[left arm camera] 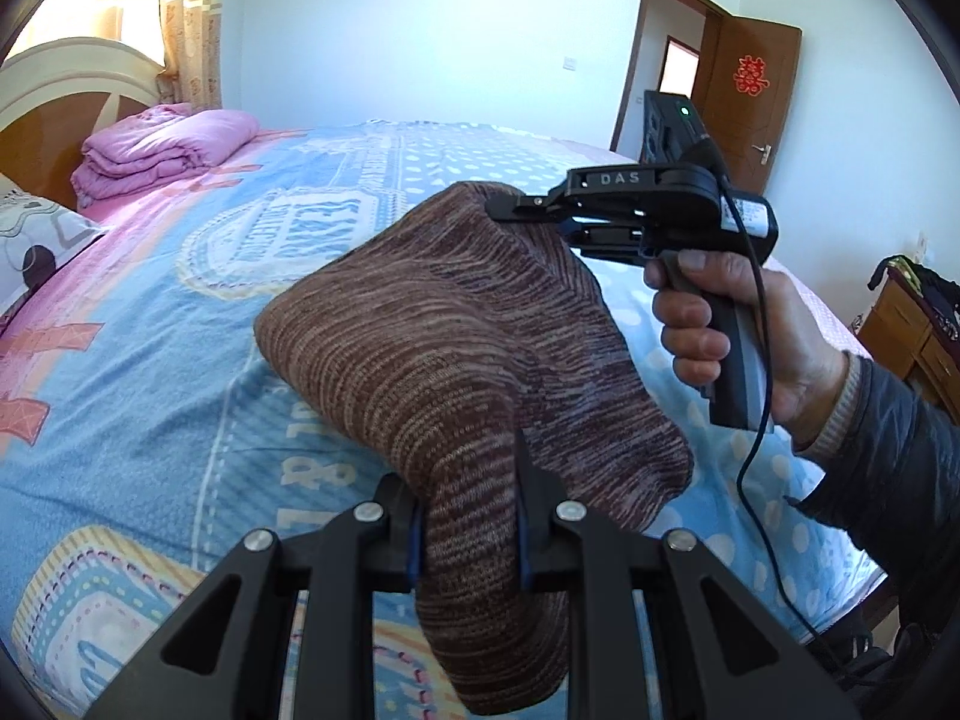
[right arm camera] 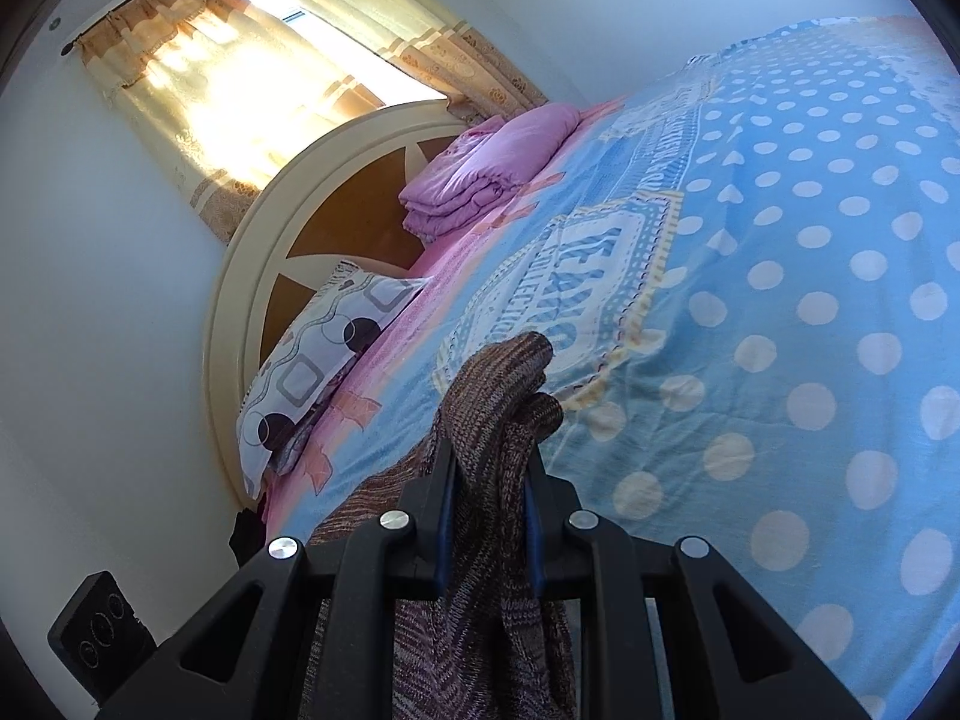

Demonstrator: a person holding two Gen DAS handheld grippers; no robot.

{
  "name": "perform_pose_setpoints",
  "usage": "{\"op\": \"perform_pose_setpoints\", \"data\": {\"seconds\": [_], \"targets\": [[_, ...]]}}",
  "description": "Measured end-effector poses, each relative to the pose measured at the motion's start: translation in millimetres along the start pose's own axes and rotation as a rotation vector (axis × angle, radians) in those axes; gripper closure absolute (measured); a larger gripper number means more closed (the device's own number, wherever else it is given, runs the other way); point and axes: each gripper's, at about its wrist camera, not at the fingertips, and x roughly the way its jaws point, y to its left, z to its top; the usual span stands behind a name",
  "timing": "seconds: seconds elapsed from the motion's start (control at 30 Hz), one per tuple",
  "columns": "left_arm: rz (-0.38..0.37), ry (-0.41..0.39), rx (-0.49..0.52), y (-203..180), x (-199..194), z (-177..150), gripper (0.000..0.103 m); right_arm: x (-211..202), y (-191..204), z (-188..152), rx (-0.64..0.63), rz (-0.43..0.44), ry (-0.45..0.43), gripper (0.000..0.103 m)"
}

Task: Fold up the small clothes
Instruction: 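Lift the sweater with both tools and fold one end onto the other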

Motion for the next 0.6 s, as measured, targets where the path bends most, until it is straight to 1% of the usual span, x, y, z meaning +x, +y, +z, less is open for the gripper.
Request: {"op": "perform_pose_setpoints", "data": {"seconds": [0.27, 0.6], "targets": [[0.003, 0.017, -0.038, 6, 0, -7, 0.080, 38, 14, 0, -0.028, -0.010, 0.072, 0.084], [0.012, 0.042, -0.063, 10, 3, -24, 0.080, 68, 12, -8, -0.031, -0.034, 0.135, 0.084]]}}
